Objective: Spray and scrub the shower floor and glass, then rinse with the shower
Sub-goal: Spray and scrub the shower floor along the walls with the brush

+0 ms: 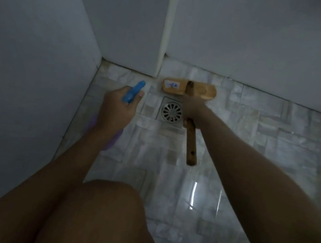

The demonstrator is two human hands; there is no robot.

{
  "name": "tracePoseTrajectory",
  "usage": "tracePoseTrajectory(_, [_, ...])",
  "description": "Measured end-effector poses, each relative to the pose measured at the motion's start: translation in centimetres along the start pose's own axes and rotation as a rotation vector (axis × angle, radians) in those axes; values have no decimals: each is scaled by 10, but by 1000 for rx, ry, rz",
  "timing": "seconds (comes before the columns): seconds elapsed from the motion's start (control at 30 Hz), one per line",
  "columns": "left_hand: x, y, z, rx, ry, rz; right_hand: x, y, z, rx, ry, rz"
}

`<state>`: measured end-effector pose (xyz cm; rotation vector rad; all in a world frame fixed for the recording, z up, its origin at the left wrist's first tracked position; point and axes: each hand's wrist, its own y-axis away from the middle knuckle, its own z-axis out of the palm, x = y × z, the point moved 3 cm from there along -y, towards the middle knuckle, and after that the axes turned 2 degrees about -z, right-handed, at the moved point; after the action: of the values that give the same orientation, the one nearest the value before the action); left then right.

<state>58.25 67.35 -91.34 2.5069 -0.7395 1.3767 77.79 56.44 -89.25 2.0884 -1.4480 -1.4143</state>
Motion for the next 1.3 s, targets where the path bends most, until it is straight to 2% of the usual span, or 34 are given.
tracePoseTrajectory(0.17, [32,3,28,-102,-78,134,116,75,-12,-63,-85,211])
tracePoseTrajectory(0.3, [55,8,66,-196,-14,60,176,123,-20,-75,-158,338])
tracePoseTrajectory(0.4, [74,17,103,-354,-75,68,187,125,-25,-63,-138,334])
tracePoseTrajectory(0.5, [88,18,123,-409,-53,81,176,100,-37,-25,-157,288])
tracePoseTrajectory(0.6, [97,5,127,-385,56,21,165,84,-46,-32,-129,230])
tracePoseTrajectory(0.67, [99,-4,129,-376,113,-26,174,91,-47,-45,-151,262])
tracePoseTrajectory(0.77, [95,-12,125,-326,71,-1,197,122,-39,-49,-161,366])
tracePoseTrajectory(0.87, [86,-18,112,-212,135,47,201,123,-40,-86,-156,370])
tracePoseTrajectory(1.03, [82,-12,97,-106,102,240,115,26,-87,43,-124,-4])
tracePoseTrajectory(1.1, [81,-8,99,-95,72,273,83,-27,-108,76,-137,20])
tracePoseTrajectory(1.17, [81,-10,102,-92,53,285,70,-59,-117,40,-125,78])
tracePoseTrajectory(1.3, [83,-16,99,-64,84,224,98,-18,-97,90,-108,-26])
